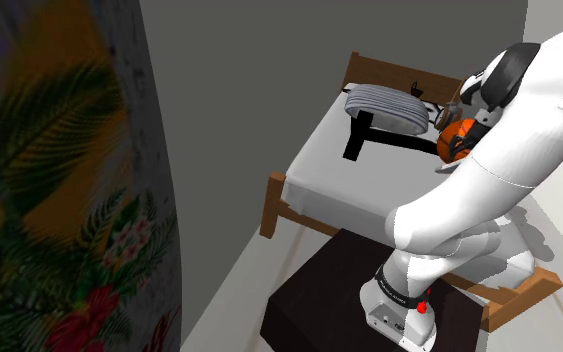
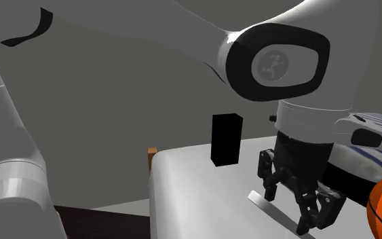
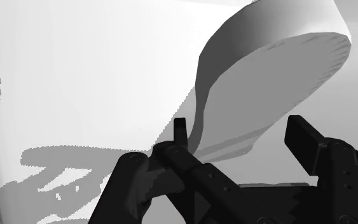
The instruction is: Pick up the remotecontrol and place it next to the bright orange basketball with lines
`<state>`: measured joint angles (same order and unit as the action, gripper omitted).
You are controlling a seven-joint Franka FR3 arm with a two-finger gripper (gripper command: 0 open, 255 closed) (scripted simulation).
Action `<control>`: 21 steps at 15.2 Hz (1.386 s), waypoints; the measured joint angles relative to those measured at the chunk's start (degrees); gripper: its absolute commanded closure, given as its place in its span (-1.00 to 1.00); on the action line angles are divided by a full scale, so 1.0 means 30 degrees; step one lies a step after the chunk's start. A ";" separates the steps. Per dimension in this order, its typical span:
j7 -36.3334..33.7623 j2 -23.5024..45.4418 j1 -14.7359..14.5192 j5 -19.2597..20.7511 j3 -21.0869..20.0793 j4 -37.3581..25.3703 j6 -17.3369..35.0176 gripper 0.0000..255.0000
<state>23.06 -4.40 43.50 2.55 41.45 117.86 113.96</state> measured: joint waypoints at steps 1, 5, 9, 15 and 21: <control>0.0058 0.0029 0.0024 -0.0013 0.0035 0.0227 0.0249 1.00; 0.0304 0.0533 0.0034 -0.0364 0.0130 0.0887 0.1291 1.00; 0.0593 0.0994 0.0100 -0.0702 0.0271 0.1421 0.2221 1.00; 0.1081 0.1886 0.0090 -0.1430 0.0274 0.2356 0.3764 1.00; 0.1753 0.2904 0.0196 -0.2351 0.0234 0.3029 0.5169 1.00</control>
<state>28.32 4.31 44.09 -4.50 42.15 126.95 129.46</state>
